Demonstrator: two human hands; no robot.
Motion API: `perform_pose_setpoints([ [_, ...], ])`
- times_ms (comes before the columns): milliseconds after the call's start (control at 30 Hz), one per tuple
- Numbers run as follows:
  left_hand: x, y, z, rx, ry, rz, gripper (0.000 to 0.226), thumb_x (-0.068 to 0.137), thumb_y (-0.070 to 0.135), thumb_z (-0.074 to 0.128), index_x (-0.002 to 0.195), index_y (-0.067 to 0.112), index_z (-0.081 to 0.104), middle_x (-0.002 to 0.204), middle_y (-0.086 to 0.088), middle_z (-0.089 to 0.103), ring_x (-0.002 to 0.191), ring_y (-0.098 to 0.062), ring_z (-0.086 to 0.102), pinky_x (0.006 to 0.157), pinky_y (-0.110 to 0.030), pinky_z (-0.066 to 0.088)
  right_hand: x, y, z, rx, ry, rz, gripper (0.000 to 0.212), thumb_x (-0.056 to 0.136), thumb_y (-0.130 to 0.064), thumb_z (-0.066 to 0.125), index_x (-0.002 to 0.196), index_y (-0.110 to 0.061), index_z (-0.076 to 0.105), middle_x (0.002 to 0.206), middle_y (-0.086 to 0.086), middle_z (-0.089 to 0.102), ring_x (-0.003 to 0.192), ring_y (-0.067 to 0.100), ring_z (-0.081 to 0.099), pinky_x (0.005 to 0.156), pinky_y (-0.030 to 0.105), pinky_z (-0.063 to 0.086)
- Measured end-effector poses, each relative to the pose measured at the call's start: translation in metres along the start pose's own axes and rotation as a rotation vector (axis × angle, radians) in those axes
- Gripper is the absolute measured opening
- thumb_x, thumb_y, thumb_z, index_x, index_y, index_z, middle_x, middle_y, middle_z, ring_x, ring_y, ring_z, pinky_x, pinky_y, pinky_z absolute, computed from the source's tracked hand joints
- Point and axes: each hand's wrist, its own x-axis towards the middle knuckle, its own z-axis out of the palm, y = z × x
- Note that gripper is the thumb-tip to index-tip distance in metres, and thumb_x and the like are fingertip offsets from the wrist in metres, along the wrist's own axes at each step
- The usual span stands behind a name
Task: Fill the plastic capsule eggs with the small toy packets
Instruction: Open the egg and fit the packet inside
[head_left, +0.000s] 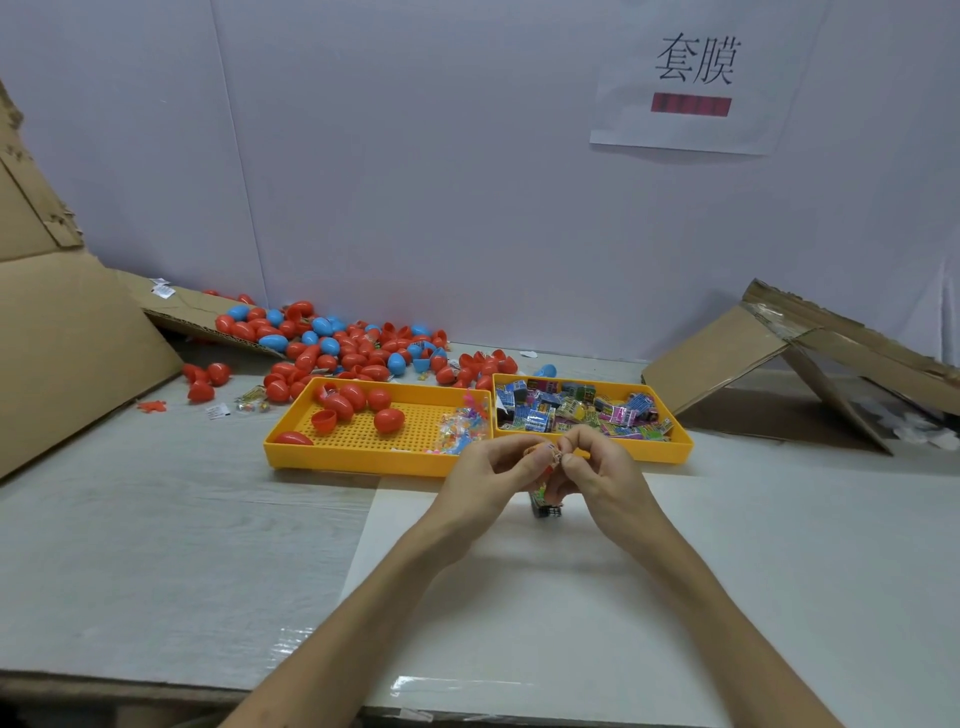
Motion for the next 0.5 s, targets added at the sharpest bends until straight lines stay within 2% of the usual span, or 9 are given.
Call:
perform_pose_setpoints([
  [100, 0.0, 0.002, 0.0, -0.035, 0.012, -0.009, 0.016, 0.091, 0.035, 0.068, 0.103, 0.032, 0.078, 0.104, -0.001, 0.077, 0.101, -0.018, 0.072, 0.091, -0.03, 0.058, 0.0, 0.0, 0.0, -0.025, 0.007, -0.003, 0.016, 0.095, -0.002, 0.047, 0.081, -0.01, 0.049, 0.061, -0.001, 0.064, 0.059, 0.022, 0.067, 0.061, 0.031, 0.053],
  [200, 0.0, 0.001, 0.003, -0.116, 0.025, -0.055, 0.031, 0.089, 0.035, 0.07, 0.115, 0.019, 0.073, 0.106, -0.01, 0.076, 0.1, -0.024, 0.072, 0.085, -0.031, 0.06, -0.002, -0.001, -0.001, 0.009, 0.012, -0.005, 0.024, 0.099, 0.007, 0.045, 0.083, -0.009, 0.05, 0.063, -0.001, 0.065, 0.059, 0.023, 0.067, 0.059, 0.031, 0.054],
  [267, 0.0, 0.002, 0.003, -0.232, 0.036, -0.121, 0.044, 0.087, 0.041, 0.068, 0.126, 0.021, 0.066, 0.109, -0.014, 0.074, 0.102, -0.026, 0.073, 0.083, -0.032, 0.06, -0.002, -0.003, -0.002, 0.06, 0.05, -0.028, 0.017, 0.1, 0.002, 0.052, 0.087, -0.009, 0.055, 0.07, 0.002, 0.067, 0.062, 0.024, 0.068, 0.059, 0.03, 0.055],
  [367, -0.001, 0.006, -0.003, -0.341, 0.049, -0.174, 0.05, 0.085, 0.052, 0.063, 0.121, 0.019, 0.068, 0.108, -0.012, 0.076, 0.102, -0.022, 0.073, 0.083, -0.028, 0.058, -0.003, -0.007, -0.003, 0.057, 0.116, -0.089, 0.006, 0.094, -0.012, 0.068, 0.098, -0.014, 0.065, 0.088, -0.002, 0.071, 0.069, 0.022, 0.071, 0.061, 0.029, 0.056],
  [433, -0.001, 0.007, -0.005, -0.373, 0.037, -0.192, 0.056, 0.085, 0.056, 0.06, 0.118, 0.012, 0.068, 0.11, -0.014, 0.075, 0.106, -0.025, 0.072, 0.089, -0.031, 0.058, -0.004, -0.01, -0.002, 0.059, 0.11, -0.101, 0.021, 0.085, -0.025, 0.075, 0.104, -0.02, 0.068, 0.099, -0.004, 0.073, 0.075, 0.02, 0.072, 0.061, 0.027, 0.055],
  [500, -0.001, 0.007, -0.004, -0.374, 0.023, -0.201, 0.059, 0.086, 0.056, 0.059, 0.12, 0.008, 0.067, 0.115, -0.02, 0.073, 0.112, -0.031, 0.07, 0.097, -0.037, 0.056, -0.005, -0.011, 0.001, 0.078, 0.09, -0.09, 0.028, 0.078, -0.03, 0.078, 0.104, -0.023, 0.07, 0.101, -0.002, 0.074, 0.077, 0.019, 0.073, 0.061, 0.026, 0.055],
])
